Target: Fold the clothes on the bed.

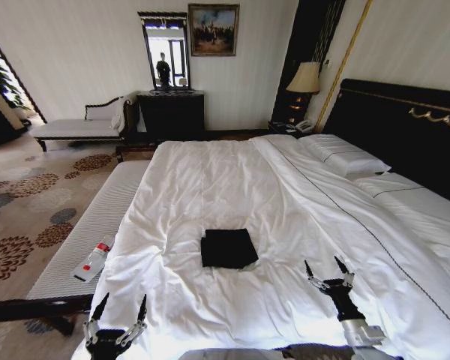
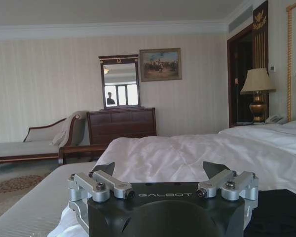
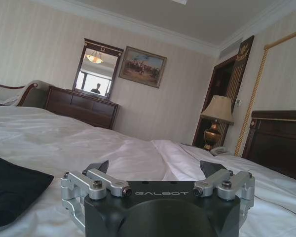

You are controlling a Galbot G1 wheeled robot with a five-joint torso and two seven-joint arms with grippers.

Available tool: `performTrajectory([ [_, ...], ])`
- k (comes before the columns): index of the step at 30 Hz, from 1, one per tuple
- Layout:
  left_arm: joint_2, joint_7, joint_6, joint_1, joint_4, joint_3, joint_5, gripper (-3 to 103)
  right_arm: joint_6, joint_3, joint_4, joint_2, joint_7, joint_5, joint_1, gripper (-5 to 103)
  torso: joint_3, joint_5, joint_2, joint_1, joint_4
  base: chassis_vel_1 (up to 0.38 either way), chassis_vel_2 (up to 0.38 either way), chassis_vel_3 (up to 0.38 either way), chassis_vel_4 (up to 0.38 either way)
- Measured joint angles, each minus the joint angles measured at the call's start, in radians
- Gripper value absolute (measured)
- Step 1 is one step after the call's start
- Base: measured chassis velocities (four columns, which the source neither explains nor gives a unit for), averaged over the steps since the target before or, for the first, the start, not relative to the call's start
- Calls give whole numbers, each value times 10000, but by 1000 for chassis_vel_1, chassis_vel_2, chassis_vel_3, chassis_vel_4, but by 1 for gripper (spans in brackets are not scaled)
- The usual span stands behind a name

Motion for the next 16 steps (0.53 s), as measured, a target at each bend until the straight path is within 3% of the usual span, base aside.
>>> performTrajectory([
  [16,0,0,0,0,0,0,0,100,-19,-13,-14,-2,12,-1,14,100,0,-1,0,0,0,0,0,0,0],
])
